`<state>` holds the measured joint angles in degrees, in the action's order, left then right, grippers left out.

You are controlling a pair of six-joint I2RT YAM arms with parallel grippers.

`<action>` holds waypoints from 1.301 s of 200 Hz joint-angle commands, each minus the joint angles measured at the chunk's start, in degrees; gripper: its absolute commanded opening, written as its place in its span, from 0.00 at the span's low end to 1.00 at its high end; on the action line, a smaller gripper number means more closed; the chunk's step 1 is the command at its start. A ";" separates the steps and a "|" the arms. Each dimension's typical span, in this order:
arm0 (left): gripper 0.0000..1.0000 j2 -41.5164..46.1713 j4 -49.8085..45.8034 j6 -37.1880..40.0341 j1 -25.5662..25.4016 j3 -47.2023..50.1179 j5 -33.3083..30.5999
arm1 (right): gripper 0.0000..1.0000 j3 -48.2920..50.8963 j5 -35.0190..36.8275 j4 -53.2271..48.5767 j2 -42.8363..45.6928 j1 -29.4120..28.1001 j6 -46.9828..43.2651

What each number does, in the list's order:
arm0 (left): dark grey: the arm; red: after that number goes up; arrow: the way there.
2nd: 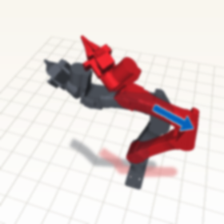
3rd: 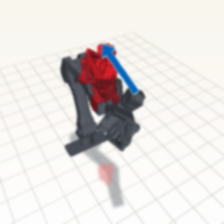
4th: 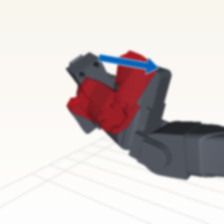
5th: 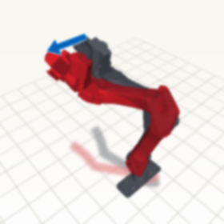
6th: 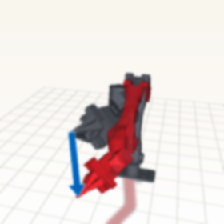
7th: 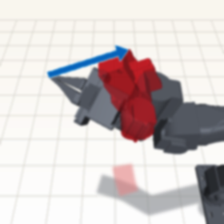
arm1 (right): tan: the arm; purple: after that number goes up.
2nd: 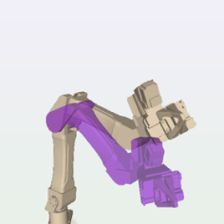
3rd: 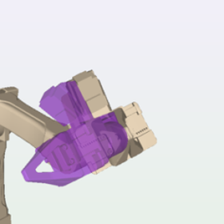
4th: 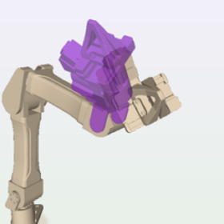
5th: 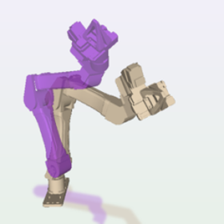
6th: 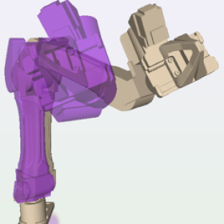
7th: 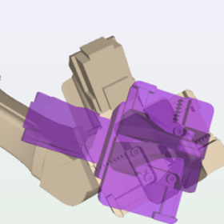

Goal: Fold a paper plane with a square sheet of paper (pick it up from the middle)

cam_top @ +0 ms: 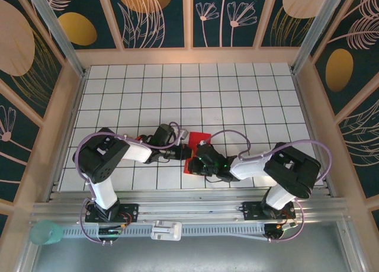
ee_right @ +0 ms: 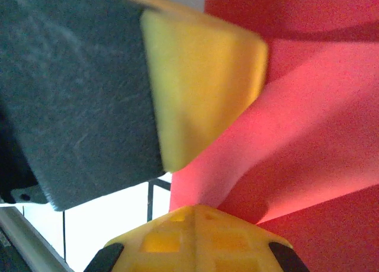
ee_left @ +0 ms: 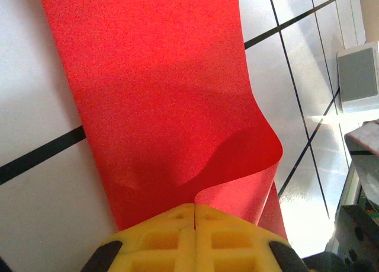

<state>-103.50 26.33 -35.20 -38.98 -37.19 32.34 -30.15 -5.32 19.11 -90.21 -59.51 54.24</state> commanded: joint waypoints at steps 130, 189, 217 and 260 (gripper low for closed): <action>0.00 -4.34 -6.28 1.71 -0.36 1.53 -7.73 | 0.02 -0.67 -2.29 2.46 0.30 -4.53 -0.61; 0.00 -4.12 -6.13 1.43 -0.37 1.59 -7.54 | 0.03 9.32 -1.68 5.61 14.49 5.49 0.72; 0.00 -4.22 -6.06 1.36 -0.32 1.60 -7.55 | 0.03 7.51 -0.33 1.91 14.80 7.30 -1.02; 0.00 -4.31 -5.94 1.35 -0.34 1.59 -7.46 | 0.03 3.16 -0.91 1.10 9.34 7.66 -3.03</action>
<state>-103.50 26.35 -35.20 -38.98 -37.19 32.34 -24.16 -6.98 21.37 -78.17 -52.47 53.19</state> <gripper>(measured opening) 0.061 0.045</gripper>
